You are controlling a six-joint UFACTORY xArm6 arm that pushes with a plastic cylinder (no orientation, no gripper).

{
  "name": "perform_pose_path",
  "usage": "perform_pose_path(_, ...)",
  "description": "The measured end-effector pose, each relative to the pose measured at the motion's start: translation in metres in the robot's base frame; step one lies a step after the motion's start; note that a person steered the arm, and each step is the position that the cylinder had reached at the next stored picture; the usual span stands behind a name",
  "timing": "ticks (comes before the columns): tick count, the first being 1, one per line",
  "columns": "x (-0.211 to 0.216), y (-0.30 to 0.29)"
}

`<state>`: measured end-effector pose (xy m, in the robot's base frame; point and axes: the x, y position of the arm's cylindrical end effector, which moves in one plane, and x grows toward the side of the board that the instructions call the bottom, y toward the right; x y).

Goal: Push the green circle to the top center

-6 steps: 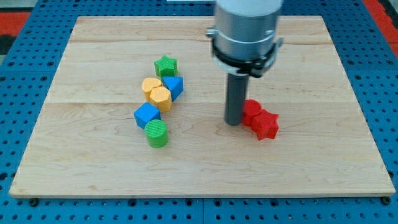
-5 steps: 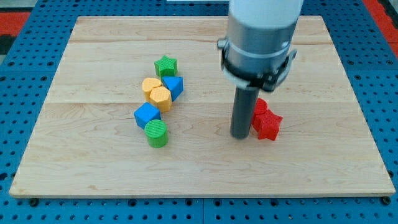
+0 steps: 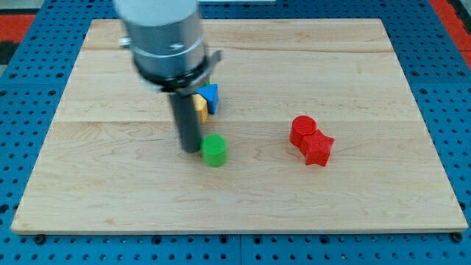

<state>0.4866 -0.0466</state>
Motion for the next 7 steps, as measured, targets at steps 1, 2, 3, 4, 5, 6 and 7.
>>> perform_pose_path(1, -0.002, 0.031)
perform_pose_path(2, 0.014, 0.021)
perform_pose_path(3, 0.045, -0.014)
perform_pose_path(4, 0.060, 0.042)
perform_pose_path(5, 0.031, 0.045)
perform_pose_path(6, -0.010, 0.064)
perform_pose_path(7, -0.012, 0.122)
